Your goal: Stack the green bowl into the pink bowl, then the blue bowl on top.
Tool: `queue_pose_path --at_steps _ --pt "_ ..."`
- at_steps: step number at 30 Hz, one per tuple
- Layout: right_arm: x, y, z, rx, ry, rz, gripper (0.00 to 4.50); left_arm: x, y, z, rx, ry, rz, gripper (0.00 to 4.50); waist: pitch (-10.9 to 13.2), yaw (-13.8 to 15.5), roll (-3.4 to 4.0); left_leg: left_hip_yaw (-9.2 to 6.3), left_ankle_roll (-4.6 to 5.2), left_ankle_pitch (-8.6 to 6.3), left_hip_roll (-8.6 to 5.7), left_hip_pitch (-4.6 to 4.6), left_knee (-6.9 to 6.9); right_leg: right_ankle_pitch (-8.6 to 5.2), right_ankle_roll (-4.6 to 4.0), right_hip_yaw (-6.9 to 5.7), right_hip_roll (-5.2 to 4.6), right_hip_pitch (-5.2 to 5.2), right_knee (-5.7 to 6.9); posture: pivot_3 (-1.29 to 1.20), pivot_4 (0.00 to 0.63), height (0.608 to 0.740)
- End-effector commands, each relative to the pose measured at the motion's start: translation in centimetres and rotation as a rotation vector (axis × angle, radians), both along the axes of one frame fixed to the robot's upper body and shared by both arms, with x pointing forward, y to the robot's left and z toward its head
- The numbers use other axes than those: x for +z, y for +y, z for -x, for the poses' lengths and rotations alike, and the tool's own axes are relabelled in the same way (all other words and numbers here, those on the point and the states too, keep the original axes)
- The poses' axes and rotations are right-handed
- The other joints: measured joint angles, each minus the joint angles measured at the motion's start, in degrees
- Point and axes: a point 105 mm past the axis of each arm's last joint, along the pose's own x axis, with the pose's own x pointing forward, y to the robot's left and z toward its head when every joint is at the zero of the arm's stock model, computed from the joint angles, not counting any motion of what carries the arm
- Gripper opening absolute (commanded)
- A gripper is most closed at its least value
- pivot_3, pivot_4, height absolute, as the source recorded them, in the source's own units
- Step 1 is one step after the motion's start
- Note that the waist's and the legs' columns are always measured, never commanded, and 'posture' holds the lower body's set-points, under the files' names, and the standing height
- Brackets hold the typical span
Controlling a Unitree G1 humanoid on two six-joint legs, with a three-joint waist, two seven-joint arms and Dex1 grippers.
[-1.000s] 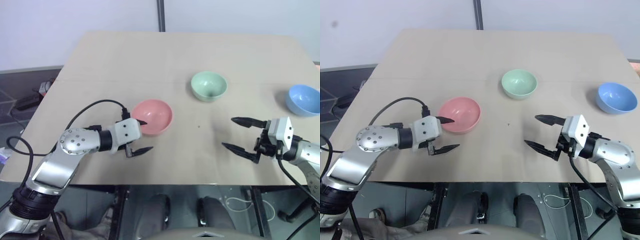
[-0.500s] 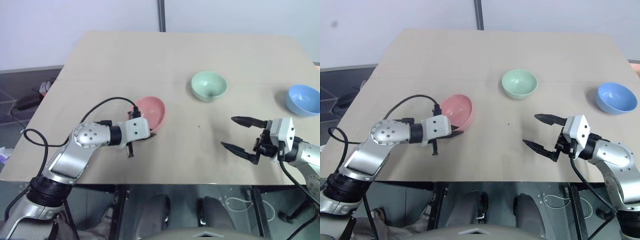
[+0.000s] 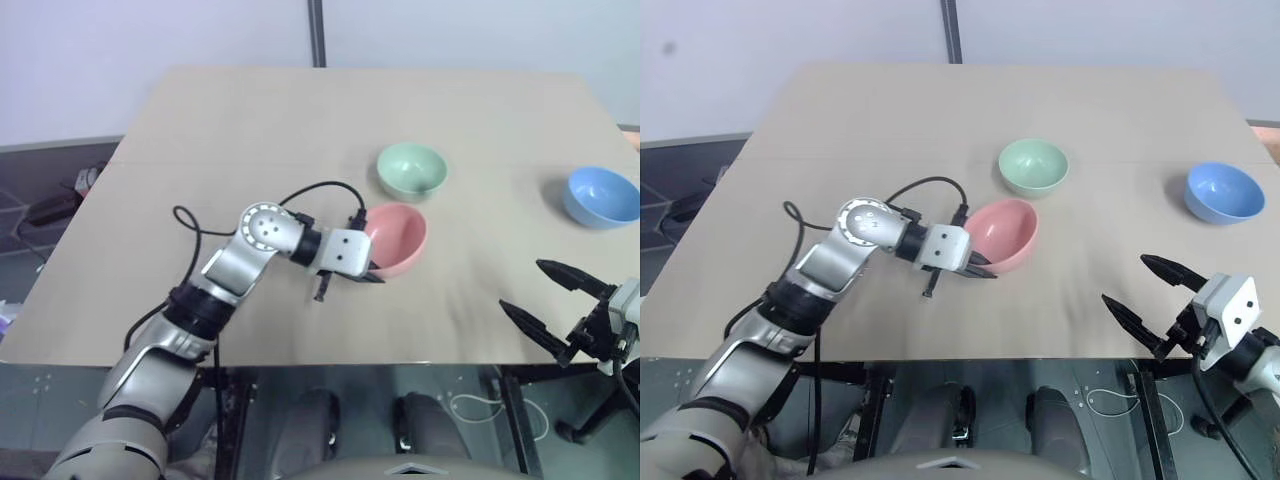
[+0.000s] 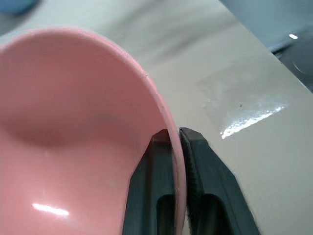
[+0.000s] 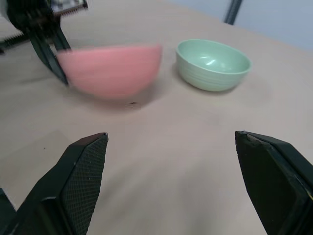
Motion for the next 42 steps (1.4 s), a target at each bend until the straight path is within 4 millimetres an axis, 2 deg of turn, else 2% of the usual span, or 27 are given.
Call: queue_pose_path --at_steps 1,4,8,13,16,18,21,23,26,28,31,35,36,37,42 --pt "1.4 0.3 0.4 -0.028 -0.073 0.03 4.5 1.2 -1.0 -0.7 -0.058 -0.072 0.029 2.2 0.0 0.08 0.0 -0.01 0.0 0.0 0.01 -0.01 0.01 0.0 0.0 0.0 0.01 0.0 0.01 0.0 0.15 0.74" --pt "1.3 0.3 0.1 -0.07 -0.076 0.026 4.5 2.8 -0.8 -1.5 -0.028 -0.095 0.085 3.44 0.02 0.18 -0.03 0.0 0.0 0.0 0.03 -0.06 0.04 0.0 0.0 0.01 0.01 -0.03 0.01 0.0 0.15 0.74" --pt "0.8 0.5 -0.8 -0.086 -0.069 0.02 4.5 5.2 1.1 -2.7 0.079 -0.102 0.155 3.44 0.02 -0.01 -0.01 0.02 0.0 0.0 0.07 -0.05 0.04 0.0 -0.01 0.04 0.03 -0.06 0.02 0.0 0.15 0.74" --pt "1.1 0.7 -2.2 -0.077 -0.095 0.0 4.5 8.6 3.9 -6.0 0.293 -0.22 0.208 3.44 0.04 0.32 -0.04 0.01 0.0 0.0 0.08 -0.07 0.06 0.0 -0.01 0.0 0.04 -0.08 0.04 0.0 0.15 0.74" --pt "1.4 0.8 -2.7 -0.064 -0.103 -0.003 4.5 10.5 4.6 -8.2 0.352 -0.324 0.19 3.44 0.06 0.66 -0.08 -0.07 0.0 0.0 0.02 -0.13 0.11 0.0 0.0 -0.09 0.03 -0.06 0.03 0.0 0.15 0.74" --pt "1.4 0.7 -2.9 -0.064 -0.107 -0.001 4.5 11.0 4.4 -9.9 0.369 -0.438 0.137 3.44 0.06 0.68 -0.08 -0.1 0.01 -0.01 -0.03 -0.16 0.12 0.0 0.0 -0.12 0.02 -0.06 -0.01 0.0 0.15 0.74" --pt "1.6 0.7 -3.0 -0.074 -0.115 -0.004 4.5 10.6 3.2 -11.9 0.369 -0.552 0.065 3.44 0.07 0.71 -0.11 -0.11 0.02 -0.01 -0.1 -0.21 0.11 -0.01 0.03 -0.12 0.01 -0.06 -0.09 0.0 0.15 0.74" --pt "1.5 0.8 -2.8 -0.08 -0.117 -0.004 4.5 9.8 2.0 -12.5 0.346 -0.589 0.029 3.44 0.07 0.63 -0.12 -0.11 0.06 -0.03 -0.16 -0.25 0.12 -0.02 0.06 -0.13 -0.01 -0.07 -0.14 0.0 0.15 0.74" --pt "1.5 0.9 -2.2 -0.095 -0.117 -0.009 4.5 8.7 0.1 -12.8 0.306 -0.624 -0.013 3.44 0.07 0.39 -0.13 -0.1 0.09 -0.06 -0.15 -0.47 0.12 -0.06 0.12 -0.12 -0.03 -0.28 -0.14 0.0 0.15 0.74" --pt "1.5 0.9 -1.8 -0.113 -0.118 -0.008 4.5 7.8 -0.9 -12.9 0.28 -0.659 -0.058 3.44 0.08 0.35 -0.14 -0.09 0.08 -0.04 -0.15 -1.08 0.26 -0.05 0.12 -0.09 -0.03 -0.94 0.08 0.0 0.15 0.74" --pt "1.5 0.7 -1.2 -0.15 -0.123 -0.01 4.5 6.0 -2.1 -13.7 0.265 -0.788 -0.177 3.44 0.09 0.3 -0.16 -0.05 0.06 -0.03 -0.21 -1.14 0.25 -0.05 0.12 -0.06 -0.05 -1.05 0.1 0.0 0.15 0.74" --pt "1.4 0.7 -0.5 -0.19 -0.127 -0.015 4.5 5.5 -3.7 -14.2 0.249 -0.936 -0.221 3.44 0.1 0.35 -0.18 -0.03 0.09 -0.05 -0.18 -1.15 0.24 -0.06 0.15 -0.03 -0.07 -1.08 0.11 0.0 0.15 0.74" --pt "1.4 0.7 -0.4 -0.195 -0.126 -0.015 4.5 5.5 -3.9 -14.3 0.246 -0.947 -0.221 2.92 0.1 0.33 -0.18 -0.03 0.1 -0.05 -0.17 -1.15 0.24 -0.06 0.15 -0.03 -0.07 -1.08 0.12 0.0 0.15 0.74" --pt "1.3 0.7 -0.3 -0.198 -0.125 -0.013 4.5 5.4 -4.0 -14.2 0.238 -0.954 -0.224 2.63 0.1 0.26 -0.18 -0.03 0.09 -0.05 -0.17 -1.15 0.25 -0.06 0.15 -0.03 -0.07 -1.08 0.12 0.0 0.15 0.74" --pt "1.2 0.6 -0.3 -0.215 -0.129 -0.013 4.5 5.3 -4.8 -13.9 0.229 -0.941 -0.199 0.24 0.1 0.28 -0.18 0.01 0.09 -0.05 -0.15 -1.12 0.24 -0.06 0.15 0.0 -0.04 -1.1 0.16 0.0 0.15 0.74"
